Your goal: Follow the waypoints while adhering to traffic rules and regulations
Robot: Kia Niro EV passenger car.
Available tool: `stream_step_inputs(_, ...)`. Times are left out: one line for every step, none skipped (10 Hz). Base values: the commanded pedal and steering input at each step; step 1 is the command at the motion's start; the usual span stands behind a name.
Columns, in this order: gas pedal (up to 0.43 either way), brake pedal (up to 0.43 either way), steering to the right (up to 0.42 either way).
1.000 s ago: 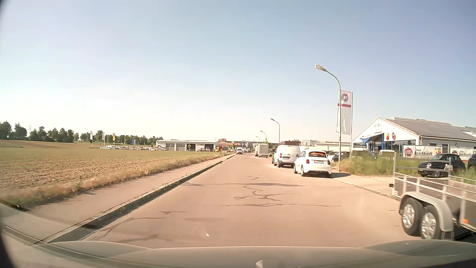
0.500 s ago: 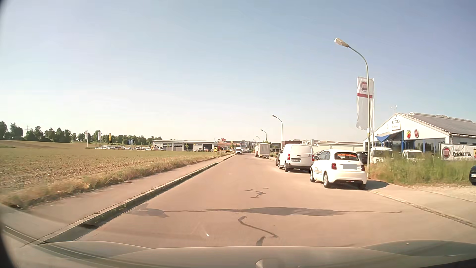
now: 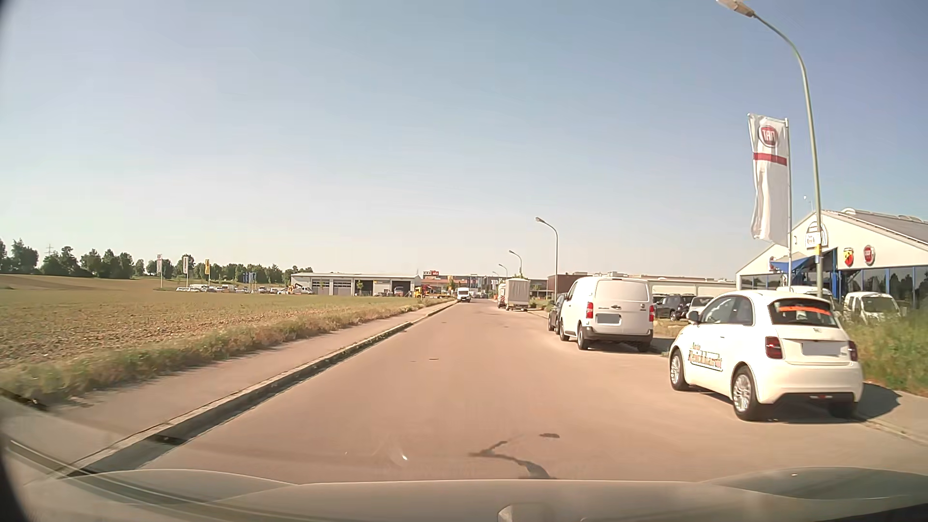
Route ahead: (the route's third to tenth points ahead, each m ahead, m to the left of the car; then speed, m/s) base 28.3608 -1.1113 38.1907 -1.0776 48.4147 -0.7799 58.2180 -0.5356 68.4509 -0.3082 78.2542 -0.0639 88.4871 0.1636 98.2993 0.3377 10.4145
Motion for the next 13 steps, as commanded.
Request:
stream_step_inputs(0.0,0.0,0.0)
stream_step_inputs(0.0,0.0,0.0)
stream_step_inputs(0.0,0.0,0.0)
stream_step_inputs(0.0,0.0,0.0)
stream_step_inputs(0.0,0.0,0.0)
stream_step_inputs(0.0,0.0,0.0)
stream_step_inputs(0.0,0.0,0.0)
stream_step_inputs(0.0,0.0,0.0)
stream_step_inputs(0.0,0.0,0.0)
stream_step_inputs(0.0,0.0,0.0)
stream_step_inputs(0.0,0.0,0.0)
stream_step_inputs(0.0,0.0,-0.001)
stream_step_inputs(0.0,0.0,-0.002)
